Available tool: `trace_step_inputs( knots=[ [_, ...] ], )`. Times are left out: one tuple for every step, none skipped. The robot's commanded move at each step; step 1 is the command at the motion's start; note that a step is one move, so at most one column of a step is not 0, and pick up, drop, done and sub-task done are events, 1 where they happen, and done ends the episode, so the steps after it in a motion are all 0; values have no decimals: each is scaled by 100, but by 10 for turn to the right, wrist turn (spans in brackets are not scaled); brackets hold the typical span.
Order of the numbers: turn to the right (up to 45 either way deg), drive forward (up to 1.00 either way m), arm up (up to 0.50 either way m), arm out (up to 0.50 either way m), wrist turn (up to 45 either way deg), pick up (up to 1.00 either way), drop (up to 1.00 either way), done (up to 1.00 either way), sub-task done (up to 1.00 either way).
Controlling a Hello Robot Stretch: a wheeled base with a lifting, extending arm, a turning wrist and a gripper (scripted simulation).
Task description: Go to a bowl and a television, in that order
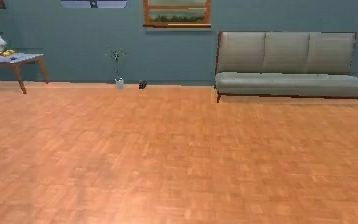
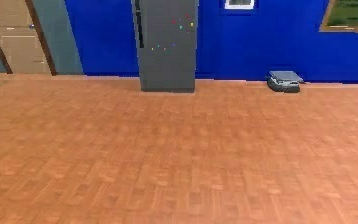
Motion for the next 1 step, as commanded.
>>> trace_step_inputs(
  knots=[
    [0,40,0,0,0,0,0,0,0]
  ],
)
